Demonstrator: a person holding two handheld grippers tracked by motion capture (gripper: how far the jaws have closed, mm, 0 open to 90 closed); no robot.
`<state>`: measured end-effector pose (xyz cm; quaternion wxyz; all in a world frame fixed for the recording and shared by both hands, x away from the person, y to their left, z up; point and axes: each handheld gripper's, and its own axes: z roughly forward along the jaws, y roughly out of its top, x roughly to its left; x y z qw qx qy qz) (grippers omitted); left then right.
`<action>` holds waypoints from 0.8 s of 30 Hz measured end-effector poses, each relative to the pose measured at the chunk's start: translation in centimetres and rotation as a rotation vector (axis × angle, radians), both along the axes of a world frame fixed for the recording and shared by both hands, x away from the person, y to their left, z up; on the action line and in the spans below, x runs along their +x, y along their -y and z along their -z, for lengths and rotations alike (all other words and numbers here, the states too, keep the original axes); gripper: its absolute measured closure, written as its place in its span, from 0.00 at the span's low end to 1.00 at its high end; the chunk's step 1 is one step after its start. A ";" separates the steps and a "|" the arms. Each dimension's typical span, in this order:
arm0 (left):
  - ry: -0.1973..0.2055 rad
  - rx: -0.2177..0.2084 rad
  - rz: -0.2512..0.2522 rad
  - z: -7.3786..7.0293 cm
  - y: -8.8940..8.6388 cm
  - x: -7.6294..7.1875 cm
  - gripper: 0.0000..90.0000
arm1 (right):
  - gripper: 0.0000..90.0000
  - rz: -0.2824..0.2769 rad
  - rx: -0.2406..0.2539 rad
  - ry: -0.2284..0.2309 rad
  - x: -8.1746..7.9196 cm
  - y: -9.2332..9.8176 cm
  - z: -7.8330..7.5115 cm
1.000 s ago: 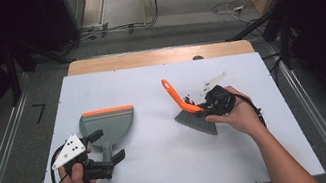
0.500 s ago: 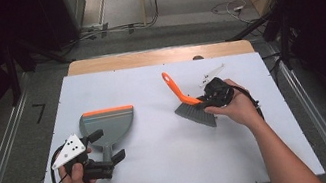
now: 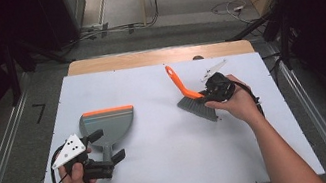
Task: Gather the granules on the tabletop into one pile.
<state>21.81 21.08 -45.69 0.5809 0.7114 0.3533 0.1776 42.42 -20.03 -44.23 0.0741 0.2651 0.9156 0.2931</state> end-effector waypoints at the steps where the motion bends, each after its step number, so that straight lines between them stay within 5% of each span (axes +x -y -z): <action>1: 0.000 0.001 0.001 0.0 0.0 0.0 0.00 | 0.76 0.002 -0.004 0.004 0.0 0.0 -0.1; 10: 0.000 0.001 0.001 0.0 0.0 0.0 0.00 | 0.76 0.001 0.007 0.007 -0.5 0.4 -1.2; 17: 0.000 0.002 0.001 0.0 0.0 0.0 0.00 | 0.76 -0.061 0.015 0.013 -2.3 1.4 -2.3; 24: -0.003 0.004 0.007 0.1 0.4 0.1 0.00 | 0.76 -0.131 0.003 -0.048 -4.0 2.6 -0.9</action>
